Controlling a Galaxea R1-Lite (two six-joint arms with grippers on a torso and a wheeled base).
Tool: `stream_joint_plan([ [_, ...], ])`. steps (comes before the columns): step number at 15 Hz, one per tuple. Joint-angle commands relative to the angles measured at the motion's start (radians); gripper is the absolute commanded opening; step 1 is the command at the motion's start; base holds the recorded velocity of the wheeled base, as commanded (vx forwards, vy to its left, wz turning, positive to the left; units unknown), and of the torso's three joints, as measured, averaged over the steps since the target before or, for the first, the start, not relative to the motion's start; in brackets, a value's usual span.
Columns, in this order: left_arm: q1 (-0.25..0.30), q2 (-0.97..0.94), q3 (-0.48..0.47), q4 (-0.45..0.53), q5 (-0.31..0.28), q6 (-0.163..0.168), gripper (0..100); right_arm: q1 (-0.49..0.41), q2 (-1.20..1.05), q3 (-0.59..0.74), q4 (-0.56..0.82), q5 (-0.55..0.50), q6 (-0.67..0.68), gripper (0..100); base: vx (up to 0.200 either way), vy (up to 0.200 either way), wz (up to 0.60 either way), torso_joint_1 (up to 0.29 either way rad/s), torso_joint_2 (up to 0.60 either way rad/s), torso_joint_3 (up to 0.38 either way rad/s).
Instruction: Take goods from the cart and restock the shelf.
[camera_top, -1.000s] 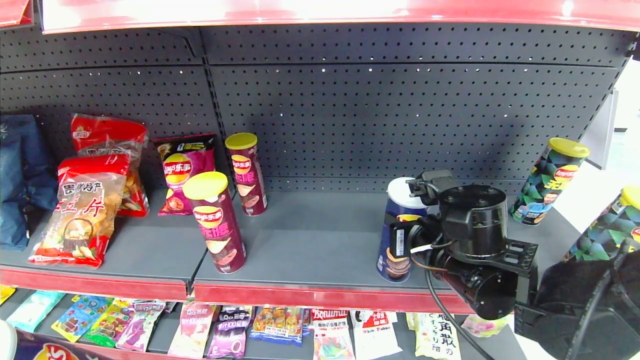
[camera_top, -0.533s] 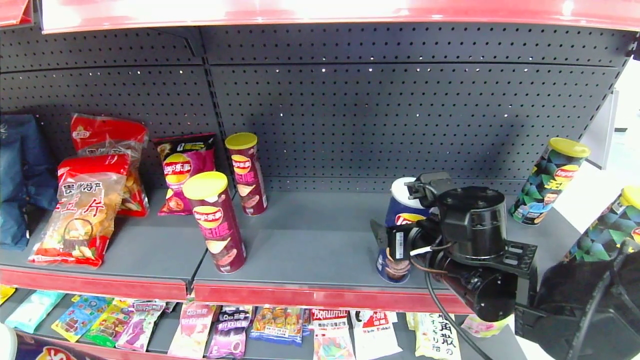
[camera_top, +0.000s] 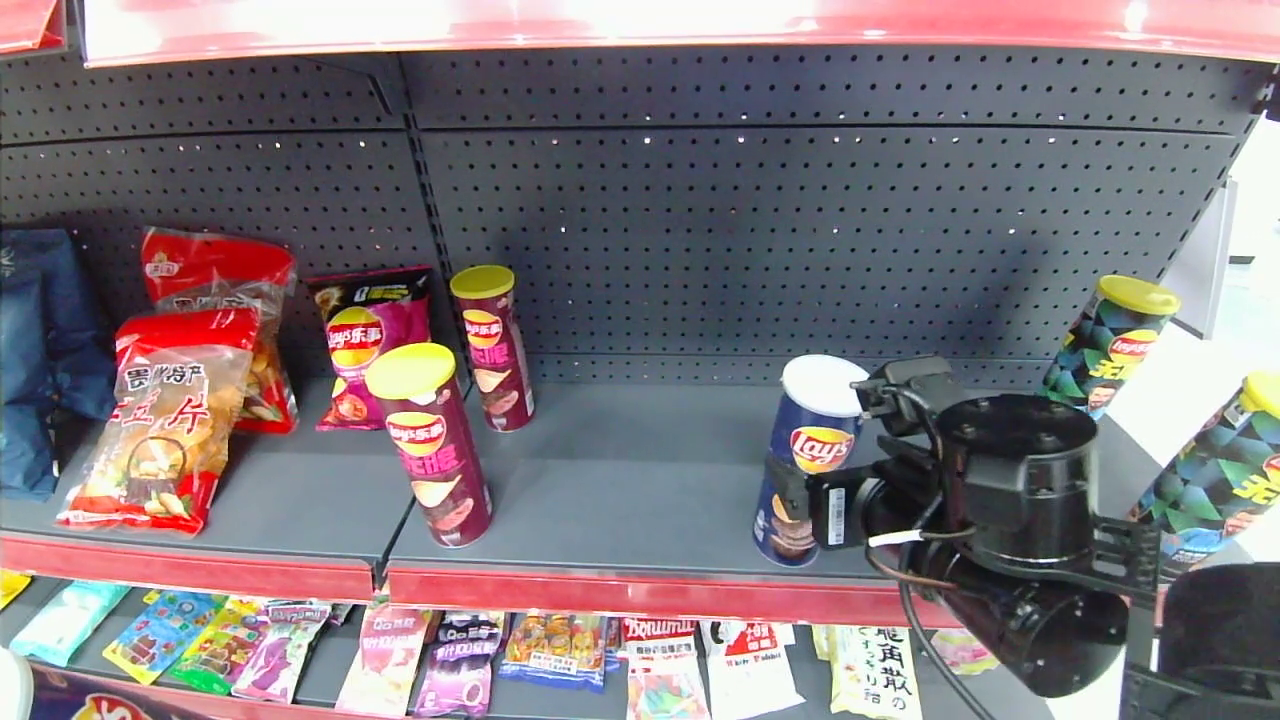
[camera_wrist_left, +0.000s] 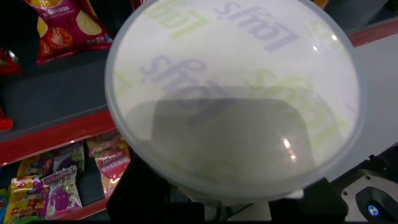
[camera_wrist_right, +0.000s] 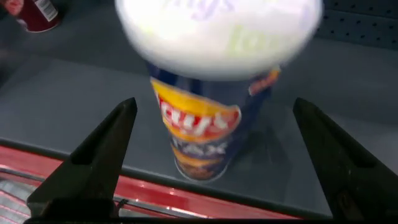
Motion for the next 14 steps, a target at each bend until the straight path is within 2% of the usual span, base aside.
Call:
stream_joint_plan([
  [1,0.002,-0.001,0.006,0.000,-0.001,0.000,0,0.010,-0.074,0.039,-0.001,0.001,0.001,100,0.000,0.000,0.00,0.000,0.00,0.000],
  [4,0.000,0.002,0.003,0.000,-0.001,0.000,0,0.045,-0.165,0.099,-0.001,0.002,-0.001,100,0.000,0.000,0.00,0.000,0.00,0.000],
  [6,0.000,0.002,0.004,0.000,-0.001,0.000,0,0.036,-0.203,0.128,-0.001,0.004,-0.001,100,0.000,0.000,0.00,0.000,0.00,0.000],
  [10,0.000,0.004,0.004,0.000,0.002,0.000,0,-0.026,-0.306,0.191,-0.001,0.006,0.001,100,0.000,0.000,0.00,0.000,0.00,0.000],
  [14,0.000,0.005,0.007,0.000,0.002,0.000,0,-0.179,-0.372,0.205,-0.001,0.007,-0.007,100,0.000,0.000,0.00,0.000,0.00,0.000],
])
